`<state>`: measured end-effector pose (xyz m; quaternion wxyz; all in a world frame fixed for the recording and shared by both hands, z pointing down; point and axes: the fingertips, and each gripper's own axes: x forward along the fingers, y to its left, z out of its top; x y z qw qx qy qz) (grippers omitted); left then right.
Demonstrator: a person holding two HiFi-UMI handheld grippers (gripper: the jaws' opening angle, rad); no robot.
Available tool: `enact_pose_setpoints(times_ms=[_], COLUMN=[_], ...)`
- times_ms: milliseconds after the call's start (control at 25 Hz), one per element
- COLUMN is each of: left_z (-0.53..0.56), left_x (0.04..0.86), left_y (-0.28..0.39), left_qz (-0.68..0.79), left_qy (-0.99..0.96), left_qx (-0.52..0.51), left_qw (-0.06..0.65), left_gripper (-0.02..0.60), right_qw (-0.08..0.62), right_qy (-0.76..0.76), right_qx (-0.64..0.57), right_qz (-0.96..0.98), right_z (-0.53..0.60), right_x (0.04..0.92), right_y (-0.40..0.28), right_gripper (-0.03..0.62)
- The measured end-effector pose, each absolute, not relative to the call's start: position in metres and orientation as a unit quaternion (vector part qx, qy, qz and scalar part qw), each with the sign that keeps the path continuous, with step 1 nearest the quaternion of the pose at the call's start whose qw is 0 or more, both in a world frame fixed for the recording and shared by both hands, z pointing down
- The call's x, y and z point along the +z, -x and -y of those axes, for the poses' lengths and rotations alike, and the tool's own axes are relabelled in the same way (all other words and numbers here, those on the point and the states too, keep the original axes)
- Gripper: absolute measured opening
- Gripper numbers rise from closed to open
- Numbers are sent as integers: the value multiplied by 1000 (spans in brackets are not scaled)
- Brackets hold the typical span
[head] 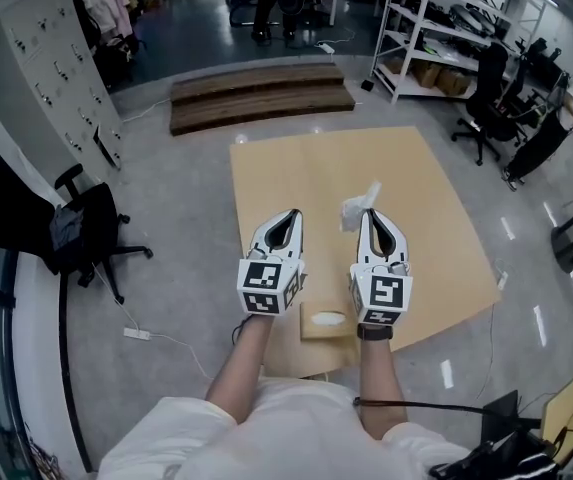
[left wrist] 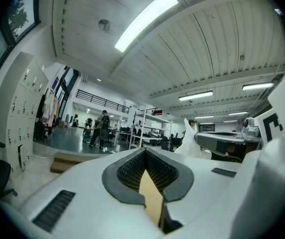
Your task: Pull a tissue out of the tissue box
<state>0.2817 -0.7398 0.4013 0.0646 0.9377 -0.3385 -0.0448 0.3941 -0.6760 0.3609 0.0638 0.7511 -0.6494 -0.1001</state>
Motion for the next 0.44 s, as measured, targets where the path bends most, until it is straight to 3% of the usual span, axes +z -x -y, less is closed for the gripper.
enact_pose_setpoints(times_ms=[440], left_z=[740], left_x=[403], left_y=[-284], left_qz=[329], left_qy=[-941], left_qx=[-42], left_qw=[64], left_gripper=[0], right_qw=[64], right_qy=[-753], right_qx=[-100], right_qz=[647], right_z=[680], right_x=[360], right_y=[-391], right_gripper=[8])
